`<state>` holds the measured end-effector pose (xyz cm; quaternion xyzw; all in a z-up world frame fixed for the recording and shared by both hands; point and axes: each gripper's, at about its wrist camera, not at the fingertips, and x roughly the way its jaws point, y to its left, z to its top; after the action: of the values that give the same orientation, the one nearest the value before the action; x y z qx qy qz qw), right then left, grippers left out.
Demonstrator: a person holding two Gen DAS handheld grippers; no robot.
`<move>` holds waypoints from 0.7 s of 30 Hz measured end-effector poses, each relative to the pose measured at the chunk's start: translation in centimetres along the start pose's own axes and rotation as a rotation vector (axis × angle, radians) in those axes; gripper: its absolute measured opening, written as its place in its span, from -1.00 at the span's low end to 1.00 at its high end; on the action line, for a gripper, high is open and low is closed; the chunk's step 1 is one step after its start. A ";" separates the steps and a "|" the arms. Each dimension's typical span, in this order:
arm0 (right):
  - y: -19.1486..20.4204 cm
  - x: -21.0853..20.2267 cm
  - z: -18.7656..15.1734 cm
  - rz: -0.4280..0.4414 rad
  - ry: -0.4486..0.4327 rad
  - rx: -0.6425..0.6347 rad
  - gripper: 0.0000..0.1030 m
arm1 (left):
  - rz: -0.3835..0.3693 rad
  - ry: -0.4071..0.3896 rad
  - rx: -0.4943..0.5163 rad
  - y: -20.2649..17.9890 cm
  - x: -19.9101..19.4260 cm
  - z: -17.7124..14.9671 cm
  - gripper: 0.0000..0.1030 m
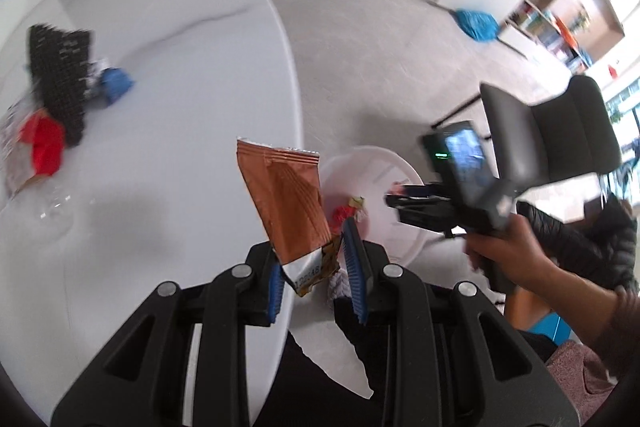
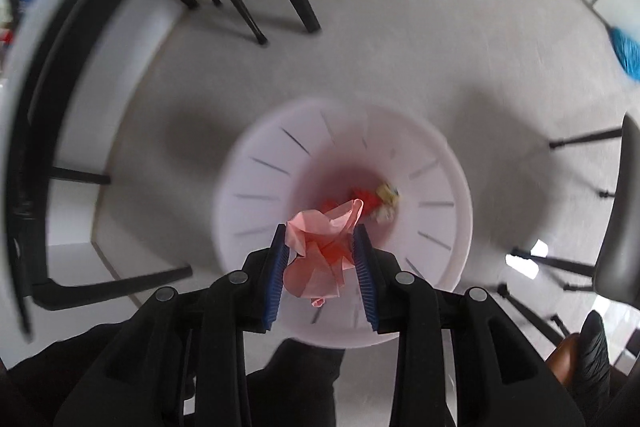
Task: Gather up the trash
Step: 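Carry the brown wrapper and pink paper ball to the bin and release both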
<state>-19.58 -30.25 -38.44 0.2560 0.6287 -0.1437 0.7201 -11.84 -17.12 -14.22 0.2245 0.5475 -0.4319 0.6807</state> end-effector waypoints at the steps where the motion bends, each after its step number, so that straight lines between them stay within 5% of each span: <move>1: -0.4 1.1 -0.3 0.004 0.020 0.004 -0.24 | 0.005 0.012 0.014 -0.5 0.4 0.2 -0.49; 3: -0.9 2.3 -0.7 0.005 0.038 0.007 0.21 | 0.003 0.034 0.045 -1.7 1.2 0.4 -0.49; 6: -1.4 1.8 -1.2 0.005 0.018 0.010 0.56 | -0.011 0.062 0.091 -3.4 2.6 0.6 -0.49; 18: -8.5 -11.5 -6.3 -0.081 -0.204 0.128 0.86 | -0.118 0.212 0.216 -10.3 13.9 2.1 -0.47; 21: -9.6 -12.9 -7.3 -0.116 -0.198 0.115 0.86 | -0.106 0.248 0.213 -11.3 17.8 2.2 0.01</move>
<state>-32.93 -35.66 -28.23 0.2448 0.5592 -0.2455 0.7531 -19.58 -30.86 -28.39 0.3179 0.5895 -0.4916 0.5565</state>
